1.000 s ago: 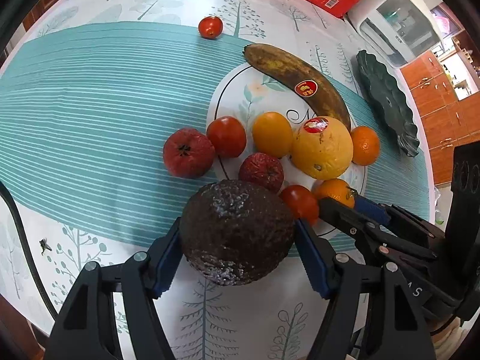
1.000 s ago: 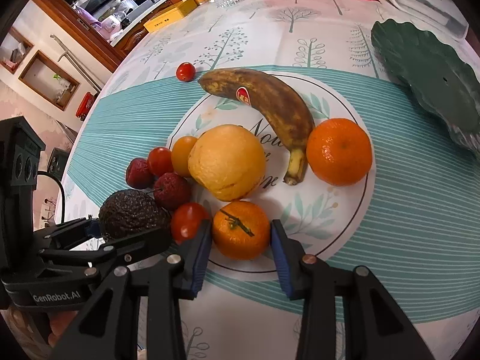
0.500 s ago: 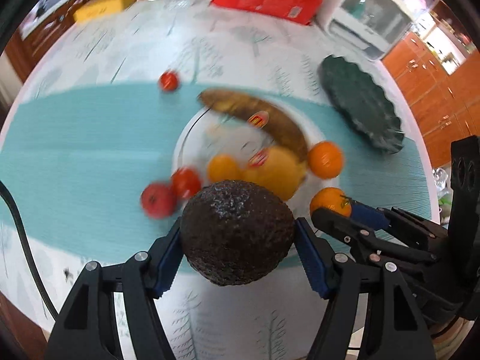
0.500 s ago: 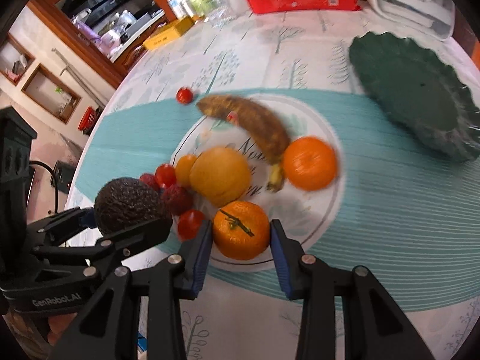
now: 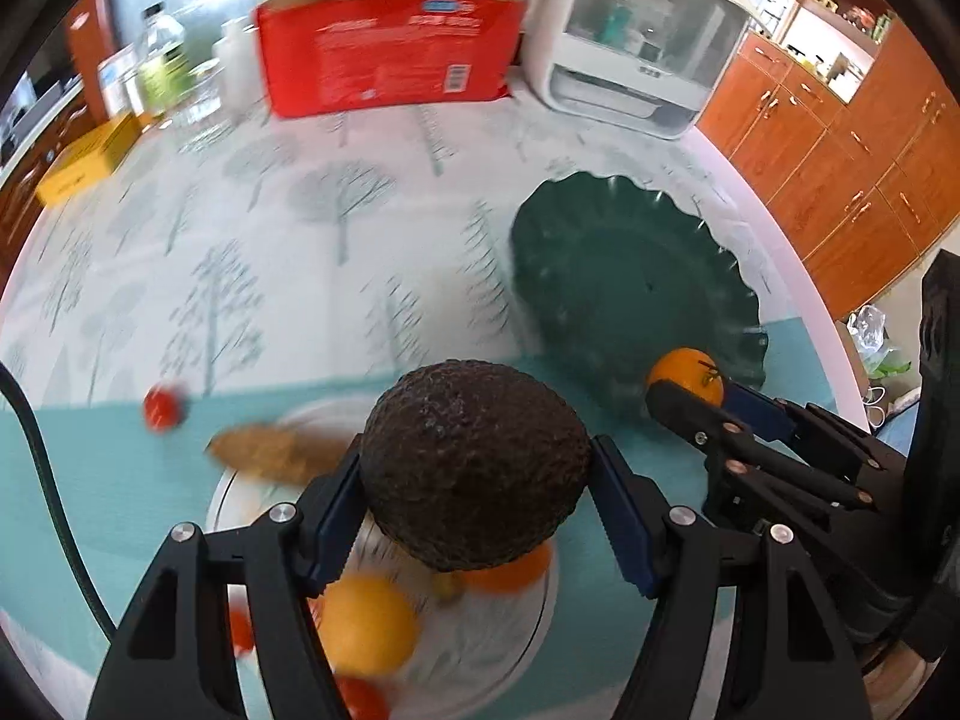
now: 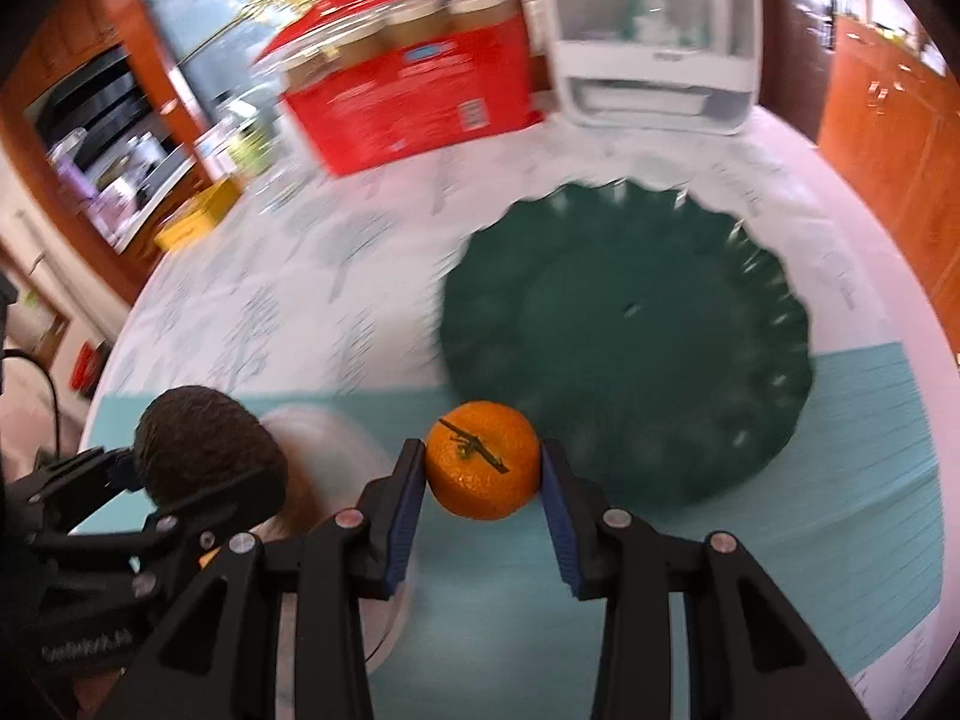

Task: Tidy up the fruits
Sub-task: 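Carry avocado and tangerine onto the green plate and open both tools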

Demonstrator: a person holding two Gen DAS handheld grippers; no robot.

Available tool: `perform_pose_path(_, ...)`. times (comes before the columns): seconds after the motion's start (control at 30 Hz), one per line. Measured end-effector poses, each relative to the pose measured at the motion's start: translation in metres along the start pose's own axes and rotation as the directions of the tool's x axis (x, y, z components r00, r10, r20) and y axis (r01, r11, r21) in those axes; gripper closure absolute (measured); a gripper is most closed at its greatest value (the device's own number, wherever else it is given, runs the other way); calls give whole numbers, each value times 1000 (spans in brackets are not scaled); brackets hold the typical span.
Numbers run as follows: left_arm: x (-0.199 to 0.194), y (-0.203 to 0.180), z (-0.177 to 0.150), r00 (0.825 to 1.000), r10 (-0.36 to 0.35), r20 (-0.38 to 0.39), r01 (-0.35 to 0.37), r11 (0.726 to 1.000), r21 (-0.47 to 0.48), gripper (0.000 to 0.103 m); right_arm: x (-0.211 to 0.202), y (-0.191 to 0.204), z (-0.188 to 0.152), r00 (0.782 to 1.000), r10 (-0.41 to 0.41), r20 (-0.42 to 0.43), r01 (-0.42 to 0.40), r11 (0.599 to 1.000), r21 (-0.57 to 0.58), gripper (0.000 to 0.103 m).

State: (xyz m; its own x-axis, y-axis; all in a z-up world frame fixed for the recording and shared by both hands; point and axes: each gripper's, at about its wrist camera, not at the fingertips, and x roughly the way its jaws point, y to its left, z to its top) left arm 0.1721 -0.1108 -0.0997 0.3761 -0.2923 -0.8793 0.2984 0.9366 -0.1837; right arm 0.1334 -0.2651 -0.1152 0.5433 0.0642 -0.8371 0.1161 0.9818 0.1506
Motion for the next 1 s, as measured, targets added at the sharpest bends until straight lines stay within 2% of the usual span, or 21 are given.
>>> perform_pose_path(0.17, 29, -17, 32, 1000, 13, 6, -13, 1000, 23, 34, 29, -22, 13, 998, -68, -17, 68, 998, 14, 65)
perform_pose_path(0.3, 53, -23, 53, 1000, 29, -3, -29, 999, 28, 34, 42, -31, 10, 993, -111, -28, 111, 994, 6, 64)
perform_pose_path(0.57, 73, -32, 71, 999, 35, -6, -35, 998, 44, 34, 52, -18, 0, 981, -191, -30, 187, 977, -98, 62)
perform_pose_path(0.9, 79, -31, 69, 999, 43, -24, -41, 997, 63, 34, 47, -4, -8, 990, -124, -60, 116, 985, -126, 62)
perform_pose_path(1.0, 79, -29, 67, 998, 48, -28, -46, 997, 66, 34, 45, 0, -13, 994, -77, -80, 68, 992, -103, 62)
